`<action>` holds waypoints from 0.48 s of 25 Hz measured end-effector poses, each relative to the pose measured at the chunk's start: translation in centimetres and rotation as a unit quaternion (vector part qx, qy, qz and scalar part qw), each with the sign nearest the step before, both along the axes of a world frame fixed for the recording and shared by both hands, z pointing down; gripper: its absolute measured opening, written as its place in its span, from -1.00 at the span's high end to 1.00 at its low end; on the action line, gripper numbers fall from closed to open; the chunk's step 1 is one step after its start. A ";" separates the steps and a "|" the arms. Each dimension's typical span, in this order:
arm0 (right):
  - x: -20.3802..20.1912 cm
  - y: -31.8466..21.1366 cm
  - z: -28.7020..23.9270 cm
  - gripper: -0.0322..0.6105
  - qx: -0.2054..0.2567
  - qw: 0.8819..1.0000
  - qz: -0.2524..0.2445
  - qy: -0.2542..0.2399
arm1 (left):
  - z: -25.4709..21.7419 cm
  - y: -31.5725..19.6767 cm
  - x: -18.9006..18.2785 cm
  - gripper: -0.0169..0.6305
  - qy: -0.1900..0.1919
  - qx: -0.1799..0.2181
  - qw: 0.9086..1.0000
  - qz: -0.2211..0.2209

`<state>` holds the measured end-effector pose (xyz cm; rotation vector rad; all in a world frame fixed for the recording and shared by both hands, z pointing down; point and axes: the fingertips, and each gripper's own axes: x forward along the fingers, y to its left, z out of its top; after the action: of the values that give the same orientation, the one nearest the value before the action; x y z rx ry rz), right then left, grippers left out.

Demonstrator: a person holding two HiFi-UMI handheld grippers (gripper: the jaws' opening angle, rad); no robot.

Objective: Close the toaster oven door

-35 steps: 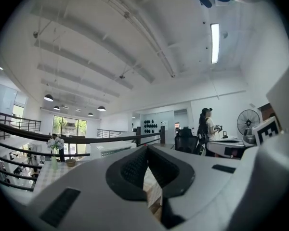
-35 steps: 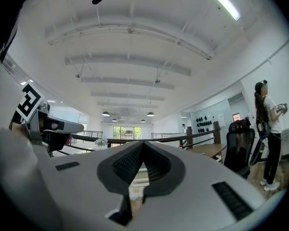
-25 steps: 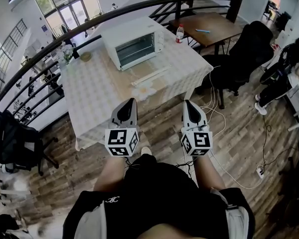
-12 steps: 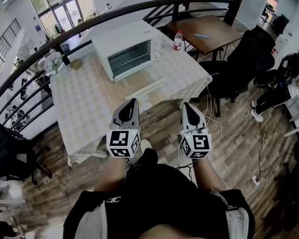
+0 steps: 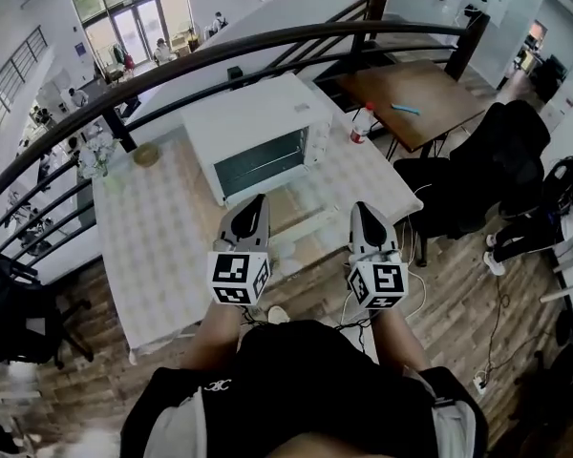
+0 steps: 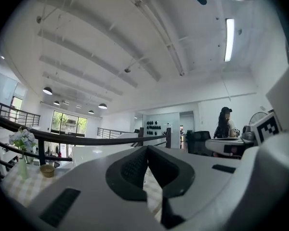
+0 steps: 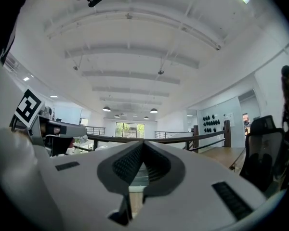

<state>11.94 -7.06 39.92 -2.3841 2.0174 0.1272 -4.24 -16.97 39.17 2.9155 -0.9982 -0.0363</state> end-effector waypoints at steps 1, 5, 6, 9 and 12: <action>0.4 -1.5 0.1 0.92 -0.003 1.000 -0.002 0.000 | 0.1 -1.4 0.2 0.91 0.000 -0.003 1.000 -0.003; 1.5 -6.9 0.6 0.92 -0.018 1.000 -0.010 0.003 | 0.6 -6.3 0.2 0.91 0.003 -0.014 1.000 -0.020; 1.5 -8.0 0.8 0.92 -0.022 1.000 -0.014 0.005 | 0.9 -7.4 -0.1 0.91 0.005 -0.018 0.999 -0.026; 1.4 -10.6 1.3 0.92 -0.030 0.999 -0.022 0.007 | 1.6 -9.9 -1.1 0.91 0.013 -0.037 0.998 -0.039; 2.1 -12.1 1.4 0.92 -0.032 0.999 -0.025 0.008 | 2.4 -11.0 -1.4 0.91 0.013 -0.053 0.997 -0.050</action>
<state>14.02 -19.19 41.30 -2.3753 2.1170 0.0826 -5.69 -28.02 41.54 2.7607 -1.1064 -0.0262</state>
